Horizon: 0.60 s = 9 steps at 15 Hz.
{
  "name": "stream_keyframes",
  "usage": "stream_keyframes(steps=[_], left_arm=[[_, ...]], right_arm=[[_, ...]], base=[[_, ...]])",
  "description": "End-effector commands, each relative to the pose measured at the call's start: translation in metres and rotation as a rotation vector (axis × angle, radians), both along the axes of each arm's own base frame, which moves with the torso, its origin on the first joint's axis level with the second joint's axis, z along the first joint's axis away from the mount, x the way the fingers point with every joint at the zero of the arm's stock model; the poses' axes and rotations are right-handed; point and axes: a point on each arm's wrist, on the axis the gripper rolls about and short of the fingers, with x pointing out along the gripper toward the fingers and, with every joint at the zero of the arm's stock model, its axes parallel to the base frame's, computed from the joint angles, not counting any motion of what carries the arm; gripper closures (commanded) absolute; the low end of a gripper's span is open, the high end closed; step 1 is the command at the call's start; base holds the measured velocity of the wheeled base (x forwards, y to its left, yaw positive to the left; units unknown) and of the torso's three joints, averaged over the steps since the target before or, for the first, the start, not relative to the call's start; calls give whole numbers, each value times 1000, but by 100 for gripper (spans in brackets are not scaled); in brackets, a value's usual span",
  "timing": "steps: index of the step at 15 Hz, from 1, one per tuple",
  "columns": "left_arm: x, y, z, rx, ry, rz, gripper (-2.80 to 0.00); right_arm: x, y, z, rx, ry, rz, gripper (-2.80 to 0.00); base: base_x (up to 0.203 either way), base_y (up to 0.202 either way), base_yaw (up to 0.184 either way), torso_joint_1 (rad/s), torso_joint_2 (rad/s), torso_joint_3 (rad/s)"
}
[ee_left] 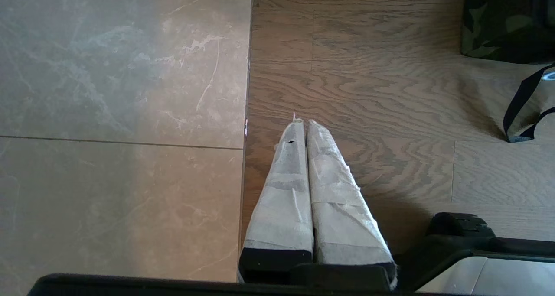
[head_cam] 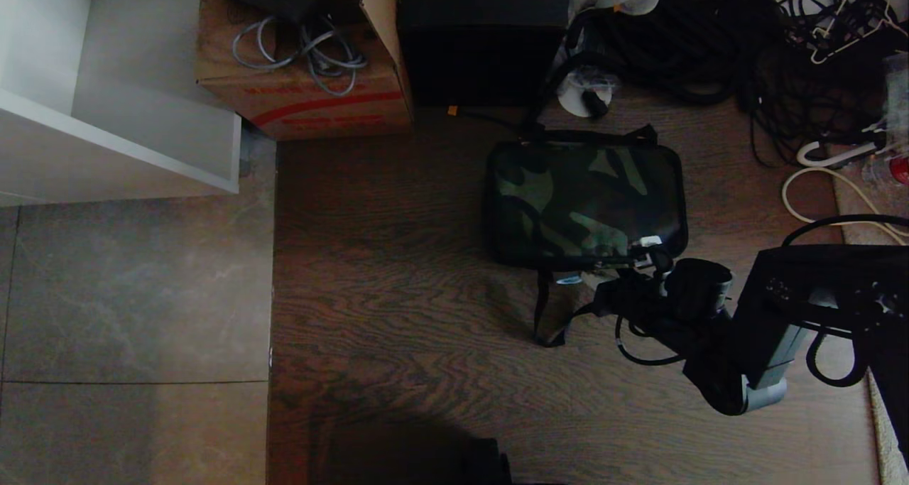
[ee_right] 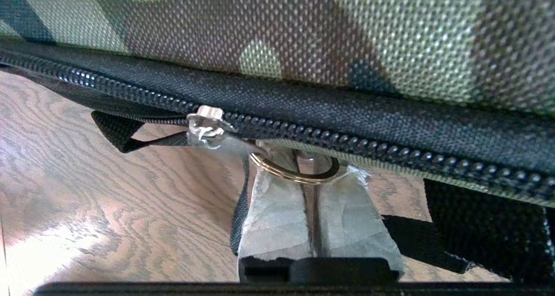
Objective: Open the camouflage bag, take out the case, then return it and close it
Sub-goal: Open the top of the storage box
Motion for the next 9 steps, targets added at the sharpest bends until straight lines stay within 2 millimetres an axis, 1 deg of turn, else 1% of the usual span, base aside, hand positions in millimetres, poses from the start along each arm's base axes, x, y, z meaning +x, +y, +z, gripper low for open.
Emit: stream_keyframes(steps=[1, 4, 6, 9], left_arm=[[0, 0, -2, 0, 6, 1, 0], [0, 0, -2, 0, 6, 2, 0], [0, 0, -2, 0, 6, 1, 0], [0, 0, -2, 0, 6, 2, 0]], right_arm=[[-1, 0, 3, 3, -11, 2, 0], [-6, -2, 9, 5, -13, 6, 0], [-15, -4, 14, 5, -3, 24, 0], [-26, -14, 31, 11, -18, 70, 0]], base=[[0, 0, 0, 0, 0, 0], [0, 0, 0, 0, 0, 0], [0, 0, 0, 0, 0, 0], [0, 0, 0, 0, 0, 0]])
